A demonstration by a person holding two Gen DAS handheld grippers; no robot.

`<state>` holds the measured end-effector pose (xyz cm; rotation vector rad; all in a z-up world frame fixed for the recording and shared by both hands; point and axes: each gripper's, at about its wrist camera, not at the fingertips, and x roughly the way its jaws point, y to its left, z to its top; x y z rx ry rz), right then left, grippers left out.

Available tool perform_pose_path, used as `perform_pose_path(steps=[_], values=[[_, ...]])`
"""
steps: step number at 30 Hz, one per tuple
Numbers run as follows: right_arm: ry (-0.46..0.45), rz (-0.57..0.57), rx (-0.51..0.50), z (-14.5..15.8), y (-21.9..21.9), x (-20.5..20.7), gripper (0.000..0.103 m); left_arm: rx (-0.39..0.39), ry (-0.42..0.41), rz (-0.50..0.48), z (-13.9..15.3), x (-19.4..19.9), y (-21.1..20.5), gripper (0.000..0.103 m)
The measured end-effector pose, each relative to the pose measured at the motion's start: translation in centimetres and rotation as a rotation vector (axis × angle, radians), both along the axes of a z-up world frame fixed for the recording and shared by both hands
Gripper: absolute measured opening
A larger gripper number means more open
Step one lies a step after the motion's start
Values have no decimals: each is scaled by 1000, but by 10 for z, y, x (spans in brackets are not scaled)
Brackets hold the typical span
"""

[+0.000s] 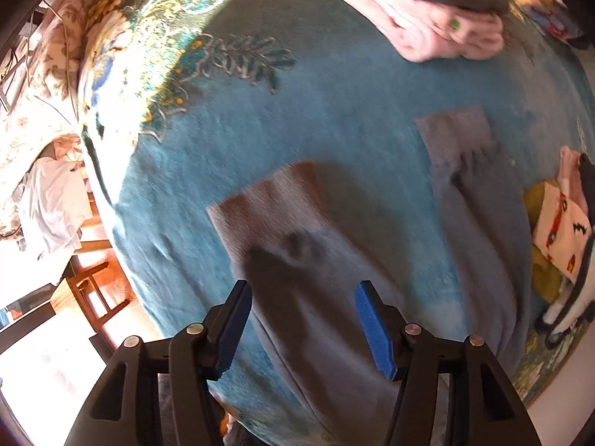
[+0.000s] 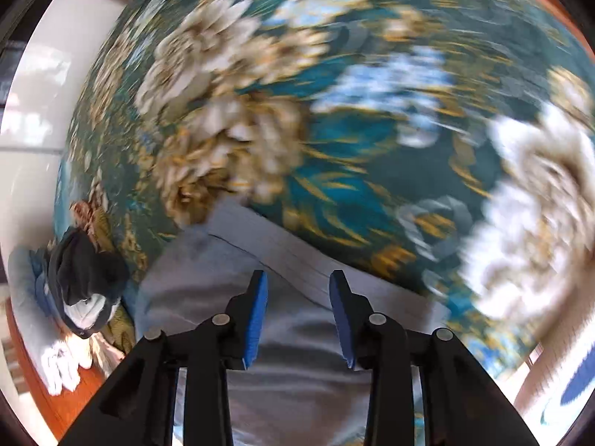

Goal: Fold clothes

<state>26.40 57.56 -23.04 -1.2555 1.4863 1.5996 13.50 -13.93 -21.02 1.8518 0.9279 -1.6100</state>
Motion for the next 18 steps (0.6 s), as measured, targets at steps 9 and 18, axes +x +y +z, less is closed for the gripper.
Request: perform_pose_path(steps=[9,18], values=[[13,-253,-271,-60,13,-69,40,8,-29,-30,-9,-47,50,62],[-248,-283,-266,-80,16,-118,53,-18,-35,10,13,-62,52,63]])
